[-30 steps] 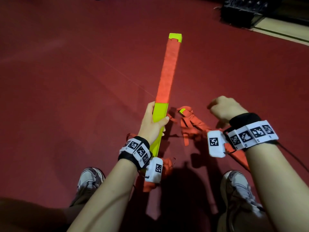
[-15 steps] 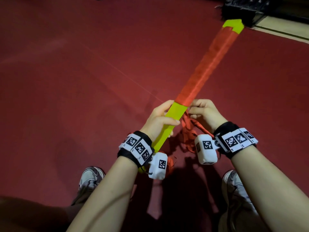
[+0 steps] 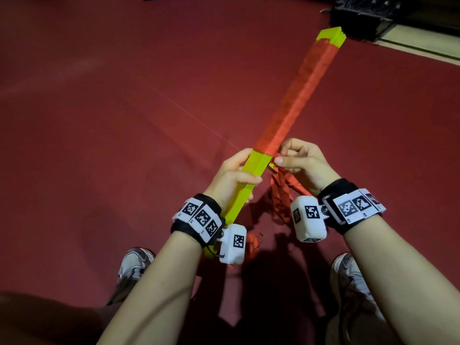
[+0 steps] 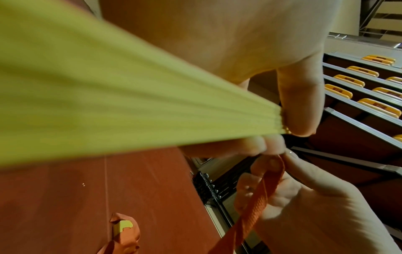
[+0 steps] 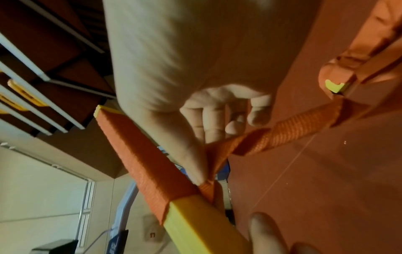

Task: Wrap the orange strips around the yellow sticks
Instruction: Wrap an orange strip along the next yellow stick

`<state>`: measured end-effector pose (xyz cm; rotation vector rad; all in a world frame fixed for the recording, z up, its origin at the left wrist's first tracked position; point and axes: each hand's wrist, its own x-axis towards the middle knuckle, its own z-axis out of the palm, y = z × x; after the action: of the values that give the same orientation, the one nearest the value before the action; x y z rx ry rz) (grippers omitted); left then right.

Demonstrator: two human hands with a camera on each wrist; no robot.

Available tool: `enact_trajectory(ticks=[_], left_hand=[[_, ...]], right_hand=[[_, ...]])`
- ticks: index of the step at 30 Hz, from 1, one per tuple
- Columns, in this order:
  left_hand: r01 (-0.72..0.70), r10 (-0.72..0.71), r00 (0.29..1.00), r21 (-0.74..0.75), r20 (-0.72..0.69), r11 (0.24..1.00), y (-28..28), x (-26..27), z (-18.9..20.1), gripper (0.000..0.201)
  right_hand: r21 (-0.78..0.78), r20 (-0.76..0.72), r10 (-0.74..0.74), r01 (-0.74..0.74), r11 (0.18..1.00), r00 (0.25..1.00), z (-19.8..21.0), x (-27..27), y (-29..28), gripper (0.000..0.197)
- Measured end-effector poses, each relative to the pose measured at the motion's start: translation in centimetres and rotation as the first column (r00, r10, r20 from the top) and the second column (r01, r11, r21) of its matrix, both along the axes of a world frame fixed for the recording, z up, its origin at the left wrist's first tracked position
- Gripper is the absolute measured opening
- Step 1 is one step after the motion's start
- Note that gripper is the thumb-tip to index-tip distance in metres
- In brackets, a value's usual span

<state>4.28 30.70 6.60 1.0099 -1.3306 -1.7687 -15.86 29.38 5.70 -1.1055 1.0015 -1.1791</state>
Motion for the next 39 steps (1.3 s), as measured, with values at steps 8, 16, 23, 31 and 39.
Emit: enact_trajectory(ticks=[8,16,23,31,39], left_hand=[[-0.076,0.077,0.997,0.011,-0.025,0.997,-0.5,0.4,-1.2,0.041],[-0.230,0.231,0.972,0.035,-0.039,0.973,-0.9,0.6,-2.6,0.039],[-0.243,0.248,0.967,-0.083,0.061,0.966,-1.4,1.4,-2.6,0.045],[0.026,-0.021,0.997,-0.069,0.075,0.997,-0.1,-0.5,-0.8,0.047],[-0.002,0.006,0.998,-0.072,0.063,0.997,-0.5,0.1,-0.4,0.047]], right_hand=[[-0.059,-0.476,-0.019,-0.011,0.998,0.879,0.4,-1.0,0.1,0.022],[-0.015,-0.738,0.064,-0.112,0.994,0.671,2.7,-0.8,0.6,0.049],[0.204,-0.950,0.239,-0.180,0.962,0.201,3.4,-0.5,0.1,0.032],[-0.016,-0.639,0.028,-0.049,0.999,0.769,0.5,1.2,-0.2,0.046],[-0.009,-0.296,0.014,-0.017,1.000,0.955,1.0,0.7,0.8,0.011]])
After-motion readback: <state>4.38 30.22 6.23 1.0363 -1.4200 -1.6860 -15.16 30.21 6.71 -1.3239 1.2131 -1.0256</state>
